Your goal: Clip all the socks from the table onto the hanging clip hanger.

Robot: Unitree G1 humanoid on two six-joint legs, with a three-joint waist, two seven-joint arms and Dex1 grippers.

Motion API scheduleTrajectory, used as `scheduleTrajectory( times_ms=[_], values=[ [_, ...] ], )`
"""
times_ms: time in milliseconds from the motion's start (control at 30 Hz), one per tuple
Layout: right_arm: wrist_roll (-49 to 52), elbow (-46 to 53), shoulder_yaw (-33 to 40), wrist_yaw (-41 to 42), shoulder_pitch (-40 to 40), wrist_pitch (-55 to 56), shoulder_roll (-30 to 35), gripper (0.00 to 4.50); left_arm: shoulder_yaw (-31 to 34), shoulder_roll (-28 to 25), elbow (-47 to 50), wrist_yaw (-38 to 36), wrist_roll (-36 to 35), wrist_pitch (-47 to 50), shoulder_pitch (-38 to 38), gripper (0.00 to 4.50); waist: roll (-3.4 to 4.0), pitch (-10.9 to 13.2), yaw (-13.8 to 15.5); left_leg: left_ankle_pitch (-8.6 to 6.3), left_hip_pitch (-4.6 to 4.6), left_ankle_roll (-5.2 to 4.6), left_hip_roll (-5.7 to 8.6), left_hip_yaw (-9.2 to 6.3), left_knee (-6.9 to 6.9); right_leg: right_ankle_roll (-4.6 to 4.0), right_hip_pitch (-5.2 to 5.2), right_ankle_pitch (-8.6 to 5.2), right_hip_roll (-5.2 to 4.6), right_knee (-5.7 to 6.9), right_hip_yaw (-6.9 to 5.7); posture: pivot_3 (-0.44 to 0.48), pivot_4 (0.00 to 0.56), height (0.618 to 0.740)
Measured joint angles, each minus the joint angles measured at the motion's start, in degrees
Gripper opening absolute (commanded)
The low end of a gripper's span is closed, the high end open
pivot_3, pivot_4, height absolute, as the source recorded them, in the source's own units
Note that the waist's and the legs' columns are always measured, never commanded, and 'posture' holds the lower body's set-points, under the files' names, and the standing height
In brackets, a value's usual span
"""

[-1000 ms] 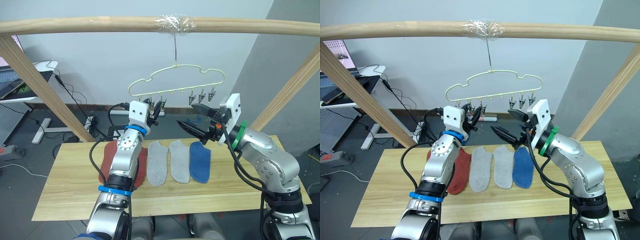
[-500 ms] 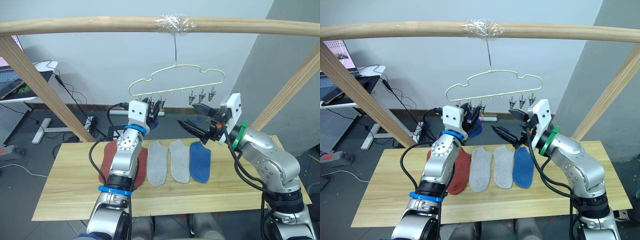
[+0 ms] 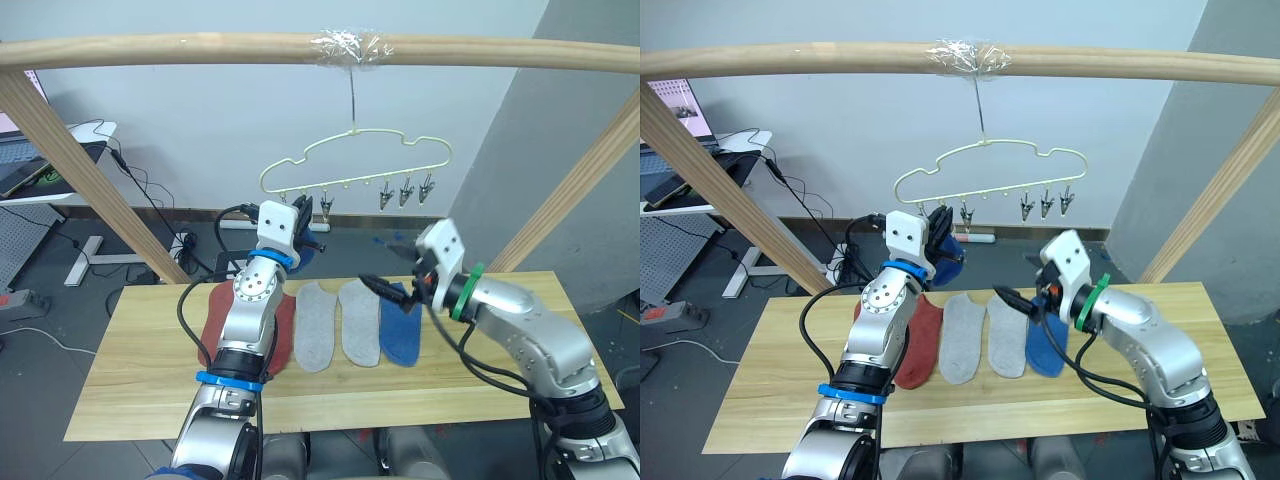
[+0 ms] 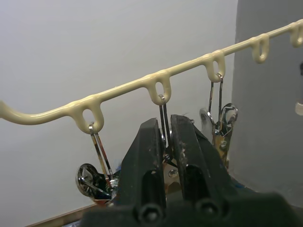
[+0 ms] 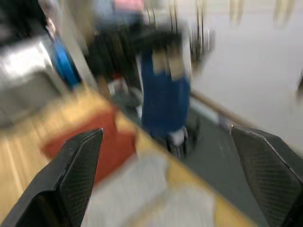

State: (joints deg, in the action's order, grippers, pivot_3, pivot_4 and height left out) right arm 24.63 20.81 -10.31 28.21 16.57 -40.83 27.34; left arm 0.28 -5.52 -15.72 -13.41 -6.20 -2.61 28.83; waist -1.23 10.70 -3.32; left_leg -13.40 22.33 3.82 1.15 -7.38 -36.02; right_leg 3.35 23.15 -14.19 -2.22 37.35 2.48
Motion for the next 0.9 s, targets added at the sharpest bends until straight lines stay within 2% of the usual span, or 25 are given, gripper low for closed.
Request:
scheduleTrajectory(
  times_ms=[133,267,467,633,733,900],
  values=[
    [-8.40,-16.04,-5.23,-1.04,-1.01,4.89,-2.02,4.50,0.05,-0.60,1.87,-1.35,-0.53,2.76,-0.54,0.01,0.00,0.00,-0.10,0.01,-0.06,-0.01,0.00,0.05,-0.03,0.00,0.00,0.00,0.00,0.11,0.03,-0.071,0.162,0.740],
    [-14.56,-32.40,-6.35,-1.69,1.67,11.54,-5.07,4.50,0.19,-1.30,4.39,-3.05,-1.28,5.05,-1.73,0.01,0.00,0.00,-0.12,0.02,-0.22,-0.01,0.00,0.10,-0.03,-0.01,0.00,-0.01,0.00,0.32,0.09,-0.051,0.161,0.740],
    [-19.25,-46.44,-5.81,-2.34,7.24,17.75,-7.75,4.50,0.24,-1.45,7.80,-3.26,-1.58,6.33,-4.05,0.01,0.00,0.00,0.00,0.04,-0.30,-0.03,0.01,0.11,-0.04,-0.01,-0.01,-0.01,0.01,0.44,0.13,-0.027,0.157,0.740],
    [-21.29,-51.17,-5.29,-0.64,8.15,21.09,-8.50,4.50,0.20,-1.51,9.77,-2.96,-1.58,7.52,-5.12,0.01,0.01,-0.01,0.12,0.04,-0.34,-0.03,0.02,0.12,-0.04,-0.01,-0.07,-0.01,0.00,0.44,0.14,-0.020,0.152,0.740],
    [-21.75,-52.04,-4.97,0.52,7.99,22.18,-8.60,3.94,0.16,-1.47,10.71,-2.97,-1.58,8.19,-5.70,0.01,0.00,-0.02,0.10,0.04,-0.45,-0.03,0.01,0.08,-0.04,0.03,-0.18,-0.03,0.01,0.45,0.11,-0.018,0.151,0.740],
    [-21.87,-49.86,-4.17,2.53,4.82,22.90,-8.35,2.25,0.17,-1.56,10.77,-2.96,-1.55,8.53,-5.71,0.01,0.00,-0.03,0.13,0.04,-0.87,-0.03,0.01,0.01,-0.04,0.26,-0.75,-0.18,0.01,0.31,0.05,-0.021,0.151,0.740]
  ],
)
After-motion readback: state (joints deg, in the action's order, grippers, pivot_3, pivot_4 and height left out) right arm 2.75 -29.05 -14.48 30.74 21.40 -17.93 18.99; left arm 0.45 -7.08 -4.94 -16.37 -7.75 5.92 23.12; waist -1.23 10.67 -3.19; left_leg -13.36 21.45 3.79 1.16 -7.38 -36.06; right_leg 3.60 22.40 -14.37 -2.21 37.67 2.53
